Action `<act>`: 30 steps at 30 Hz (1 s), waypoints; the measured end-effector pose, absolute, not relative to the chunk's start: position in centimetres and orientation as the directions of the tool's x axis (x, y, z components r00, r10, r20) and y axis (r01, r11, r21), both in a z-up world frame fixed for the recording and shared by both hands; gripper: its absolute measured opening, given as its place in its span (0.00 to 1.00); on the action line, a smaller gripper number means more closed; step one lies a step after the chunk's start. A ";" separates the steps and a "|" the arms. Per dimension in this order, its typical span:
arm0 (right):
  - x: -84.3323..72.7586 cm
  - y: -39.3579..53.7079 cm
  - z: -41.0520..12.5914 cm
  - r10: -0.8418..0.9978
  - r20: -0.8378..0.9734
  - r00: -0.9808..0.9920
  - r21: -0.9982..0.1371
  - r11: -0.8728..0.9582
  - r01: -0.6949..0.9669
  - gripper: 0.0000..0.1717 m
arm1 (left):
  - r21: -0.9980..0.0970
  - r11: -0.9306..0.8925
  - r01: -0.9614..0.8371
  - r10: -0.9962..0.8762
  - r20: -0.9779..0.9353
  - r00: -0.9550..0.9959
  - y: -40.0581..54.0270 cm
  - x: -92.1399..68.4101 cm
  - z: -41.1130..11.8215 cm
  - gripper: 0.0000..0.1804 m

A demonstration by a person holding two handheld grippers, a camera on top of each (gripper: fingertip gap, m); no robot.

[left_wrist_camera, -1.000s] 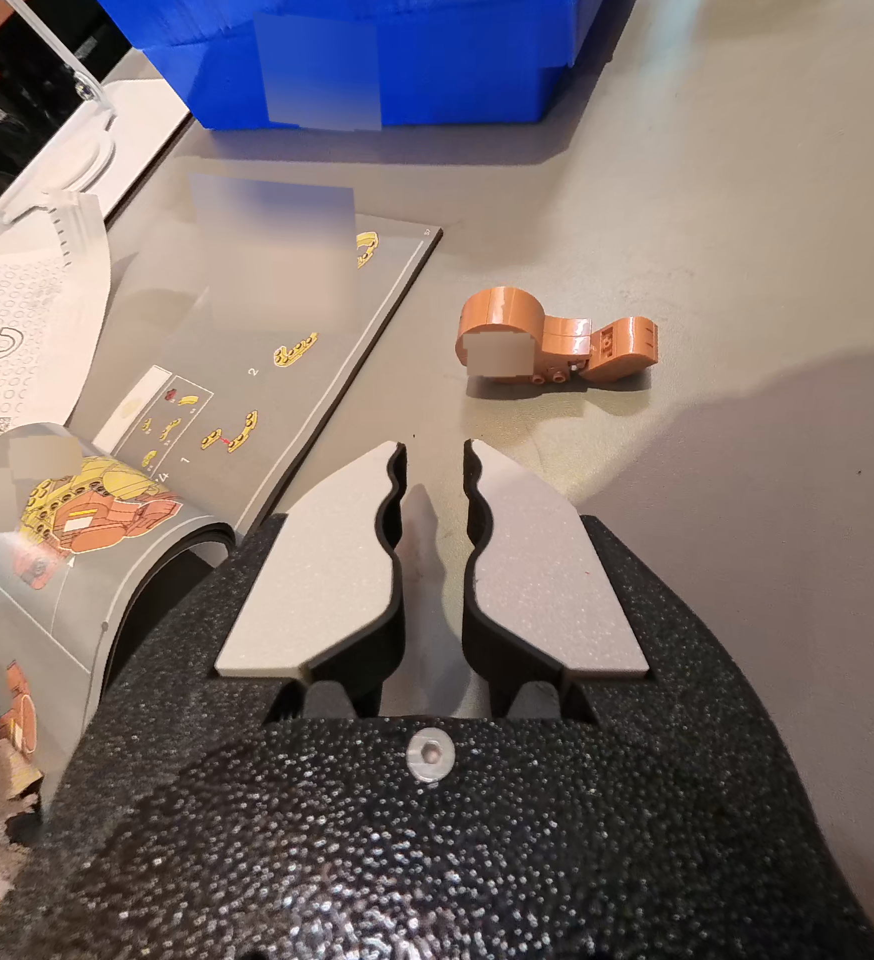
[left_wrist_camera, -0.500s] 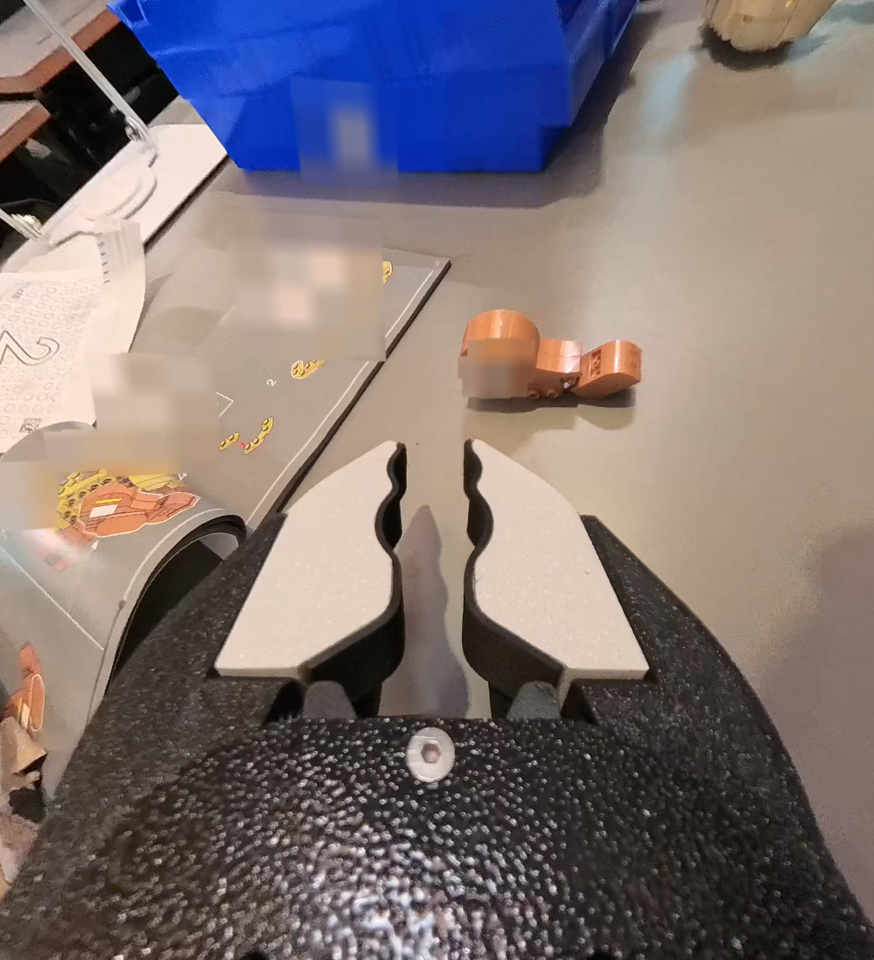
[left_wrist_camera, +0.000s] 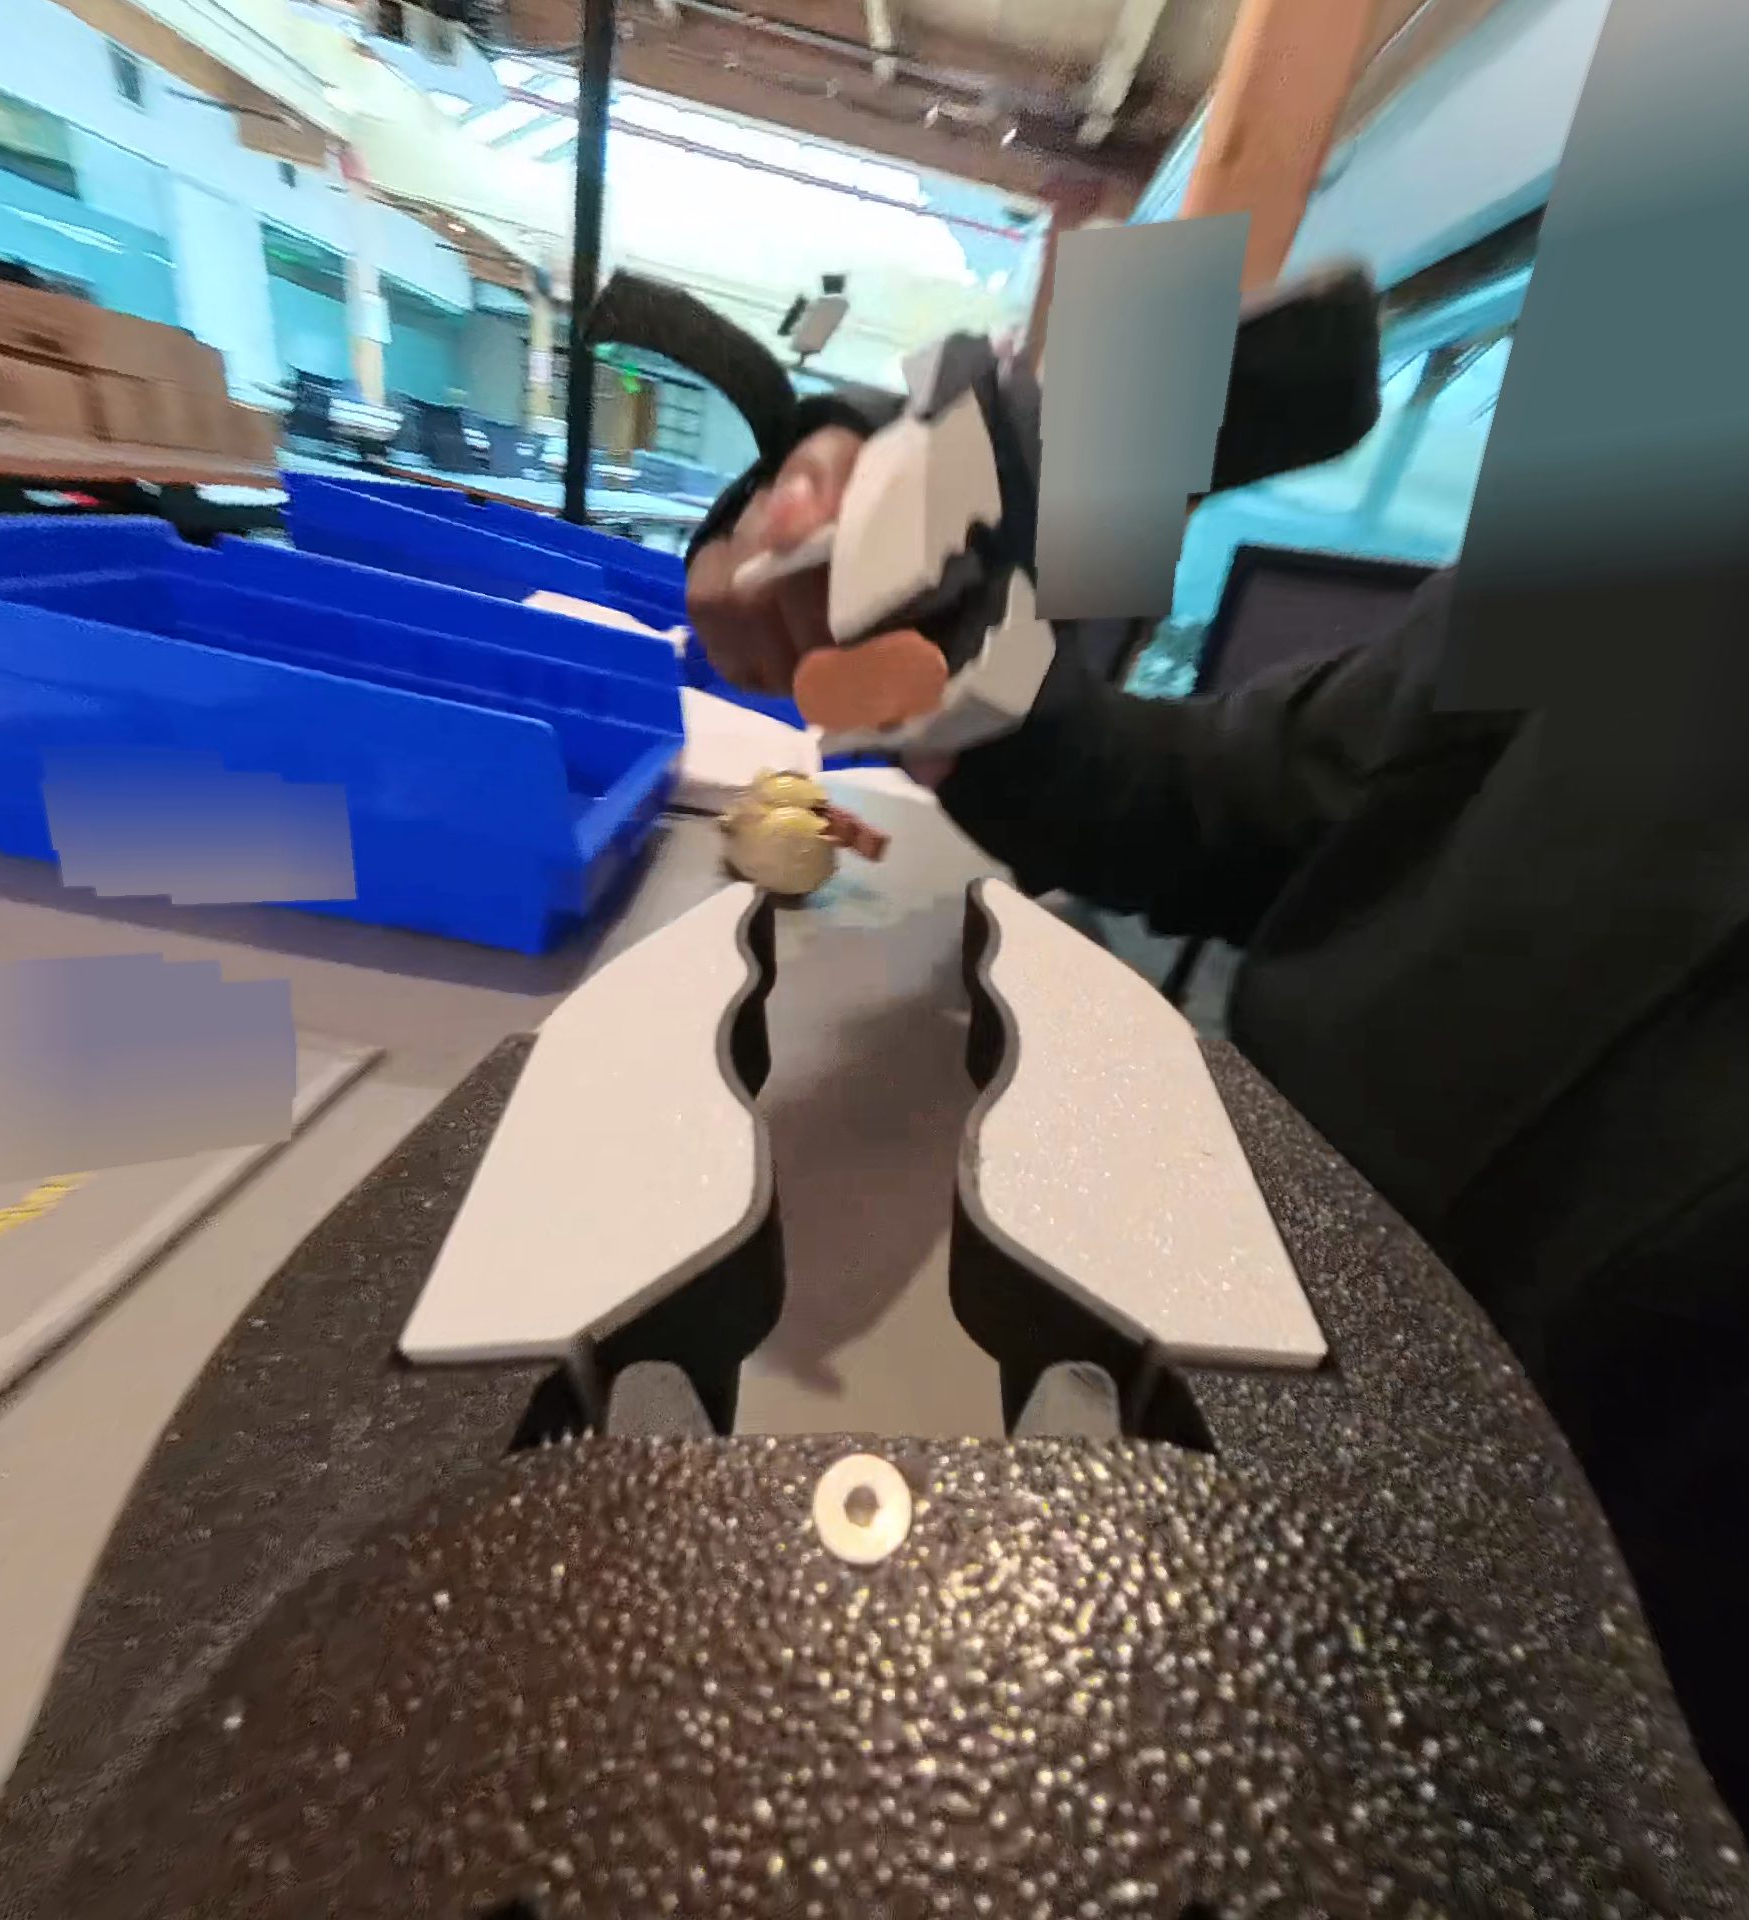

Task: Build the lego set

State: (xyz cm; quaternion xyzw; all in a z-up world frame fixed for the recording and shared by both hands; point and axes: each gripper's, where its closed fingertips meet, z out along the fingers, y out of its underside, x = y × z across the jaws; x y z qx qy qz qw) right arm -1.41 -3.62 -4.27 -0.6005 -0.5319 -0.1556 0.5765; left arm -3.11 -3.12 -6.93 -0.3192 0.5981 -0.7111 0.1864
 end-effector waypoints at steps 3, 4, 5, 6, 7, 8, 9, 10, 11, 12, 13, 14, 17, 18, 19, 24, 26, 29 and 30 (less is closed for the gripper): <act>-3.6 -3.1 -5.7 0.411 0.827 0.382 -0.514 0.282 0.810 0.09 | -0.945 -0.282 -0.169 -0.568 0.306 -0.764 -3.4 -3.8 -6.9 0.21; -3.9 -3.0 -5.9 0.388 0.835 0.389 -0.512 0.293 0.807 0.09 | -0.943 -0.282 -0.178 -0.556 0.312 -0.770 -3.5 -3.9 -7.0 0.22; -4.2 -2.9 -6.0 0.377 0.838 0.395 -0.514 0.302 0.803 0.09 | -0.943 -0.277 -0.185 -0.549 0.314 -0.775 -3.6 -4.0 -7.1 0.23; -4.5 -2.8 -6.2 0.371 0.839 0.398 -0.516 0.307 0.800 0.09 | -0.943 -0.273 -0.191 -0.542 0.315 -0.779 -3.7 -4.1 -7.2 0.23; -4.6 -2.7 -6.4 0.363 0.844 0.395 -0.509 0.311 0.803 0.09 | -0.942 -0.268 -0.201 -0.533 0.319 -0.784 -3.9 -4.2 -7.3 0.23; -4.8 -2.6 -6.6 0.364 0.848 0.386 -0.502 0.313 0.807 0.09 | -0.940 -0.267 -0.214 -0.521 0.328 -0.788 -4.0 -4.3 -7.4 0.23; -5.0 -2.5 -6.9 0.369 0.850 0.376 -0.495 0.313 0.810 0.09 | -0.936 -0.271 -0.227 -0.508 0.339 -0.792 -4.2 -4.4 -7.4 0.24; -5.1 -2.5 -7.2 0.374 0.852 0.367 -0.489 0.315 0.813 0.09 | -0.932 -0.275 -0.238 -0.496 0.349 -0.795 -4.3 -4.4 -7.5 0.24; -5.2 -2.4 -7.5 0.378 0.853 0.360 -0.484 0.317 0.815 0.09 | -0.930 -0.274 -0.246 -0.492 0.356 -0.794 -4.4 -4.4 -7.5 0.24; -5.3 -2.4 -7.7 0.382 0.854 0.354 -0.481 0.318 0.817 0.09 | -0.929 -0.271 -0.252 -0.494 0.359 -0.792 -4.4 -4.3 -7.6 0.24; -5.3 -2.4 -7.8 0.381 0.854 0.353 -0.480 0.320 0.817 0.09 | -0.929 -0.265 -0.258 -0.500 0.361 -0.788 -4.4 -4.3 -7.8 0.24; -5.4 -2.4 -7.9 0.383 0.853 0.354 -0.483 0.323 0.814 0.09 | -0.929 -0.258 -0.263 -0.507 0.363 -0.782 -4.3 -4.2 -8.0 0.24; -5.3 -2.3 -8.3 0.380 0.852 0.361 -0.487 0.318 0.814 0.09 | -0.931 -0.240 -0.274 -0.506 0.361 -0.783 -4.4 -4.3 -8.4 0.19; -5.2 -2.3 -8.4 0.375 0.852 0.366 -0.488 0.313 0.815 0.09 | -0.933 -0.233 -0.276 -0.512 0.359 -0.780 -4.4 -4.2 -8.5 0.19; -5.1 -2.2 -8.6 0.370 0.851 0.373 -0.491 0.307 0.816 0.09 | -0.935 -0.225 -0.276 -0.523 0.355 -0.775 -4.3 -4.1 -8.7 0.18; -4.3 -1.8 -9.1 0.336 0.841 0.425 -0.517 0.261 0.816 0.10 | -0.943 -0.187 -0.275 -0.584 0.332 -0.741 -3.8 -3.5 -9.3 0.18; -3.7 -1.7 -9.3 0.336 0.821 0.461 -0.546 0.227 0.806 0.13 | -0.946 -0.173 -0.273 -0.619 0.320 -0.718 -3.2 -3.1 -9.6 0.18; -2.2 -1.3 -10.2 0.408 0.706 0.579 -0.661 0.088 0.745 0.17 | -0.951 -0.138 -0.276 -0.698 0.291 -0.655 -1.6 -2.7 -10.4 0.18; -1.6 -1.1 -10.7 0.432 0.638 0.638 -0.712 0.014 0.702 0.20 | -0.954 -0.107 -0.280 -0.739 0.264 -0.620 -0.8 -2.5 -10.8 0.18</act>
